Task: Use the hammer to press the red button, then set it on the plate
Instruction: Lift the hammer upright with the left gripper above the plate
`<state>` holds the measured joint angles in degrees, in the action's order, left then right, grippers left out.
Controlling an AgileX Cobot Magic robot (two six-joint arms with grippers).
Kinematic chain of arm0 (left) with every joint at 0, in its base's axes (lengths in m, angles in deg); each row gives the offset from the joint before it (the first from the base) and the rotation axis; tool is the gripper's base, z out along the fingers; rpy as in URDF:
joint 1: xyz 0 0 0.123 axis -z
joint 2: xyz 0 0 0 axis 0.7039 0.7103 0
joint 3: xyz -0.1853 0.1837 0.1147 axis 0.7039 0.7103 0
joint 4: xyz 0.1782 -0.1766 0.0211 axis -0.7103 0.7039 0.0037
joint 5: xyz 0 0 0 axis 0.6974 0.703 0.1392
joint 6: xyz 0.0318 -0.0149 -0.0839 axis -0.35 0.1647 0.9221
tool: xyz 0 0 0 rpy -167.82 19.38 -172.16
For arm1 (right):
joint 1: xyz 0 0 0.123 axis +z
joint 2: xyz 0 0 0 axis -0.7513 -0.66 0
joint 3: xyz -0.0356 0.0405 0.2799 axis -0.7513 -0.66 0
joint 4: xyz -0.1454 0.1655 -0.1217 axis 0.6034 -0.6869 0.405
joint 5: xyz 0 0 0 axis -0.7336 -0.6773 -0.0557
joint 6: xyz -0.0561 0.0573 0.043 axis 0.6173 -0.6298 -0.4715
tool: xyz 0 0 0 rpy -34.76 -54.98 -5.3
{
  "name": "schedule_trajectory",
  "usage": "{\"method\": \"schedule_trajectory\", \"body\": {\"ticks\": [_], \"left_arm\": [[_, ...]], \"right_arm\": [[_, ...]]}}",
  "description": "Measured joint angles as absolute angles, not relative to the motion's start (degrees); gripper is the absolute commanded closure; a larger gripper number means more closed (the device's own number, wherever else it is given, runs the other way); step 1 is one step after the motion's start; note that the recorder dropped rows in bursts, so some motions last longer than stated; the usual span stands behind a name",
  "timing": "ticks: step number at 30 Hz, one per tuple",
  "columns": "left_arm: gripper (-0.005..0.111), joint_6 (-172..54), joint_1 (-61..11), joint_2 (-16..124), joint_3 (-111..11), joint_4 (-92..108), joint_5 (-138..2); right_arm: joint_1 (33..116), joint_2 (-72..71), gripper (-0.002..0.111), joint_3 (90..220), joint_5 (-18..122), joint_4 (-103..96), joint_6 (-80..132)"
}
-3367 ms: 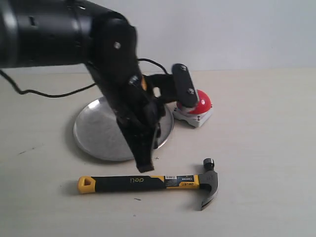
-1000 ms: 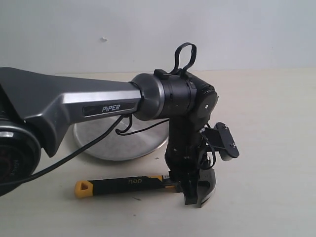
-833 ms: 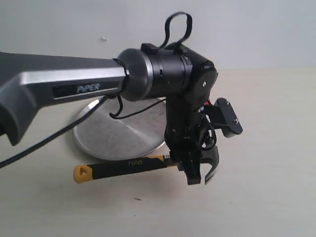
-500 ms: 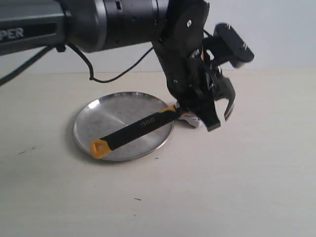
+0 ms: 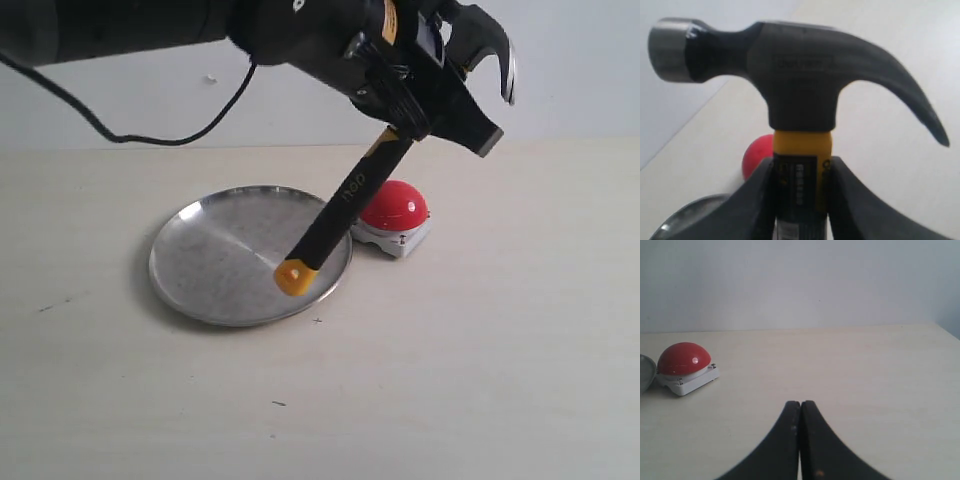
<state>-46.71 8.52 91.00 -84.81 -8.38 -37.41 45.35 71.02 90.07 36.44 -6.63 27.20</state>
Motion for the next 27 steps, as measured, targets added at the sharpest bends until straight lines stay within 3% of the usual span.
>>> {"method": "schedule_trajectory", "body": {"ticks": [11, 27], "left_arm": [[0.107, -40.7, 7.1, 82.2, -61.7, -8.3, -69.9], [0.107, -39.9, -5.1, 71.0, -30.9, -2.1, -102.6]], "right_arm": [[45.3, 71.0, 0.108, 90.1, 36.4, -6.6, 27.2], [45.3, 71.0, 0.108, 90.1, 36.4, -6.6, 27.2]]}}
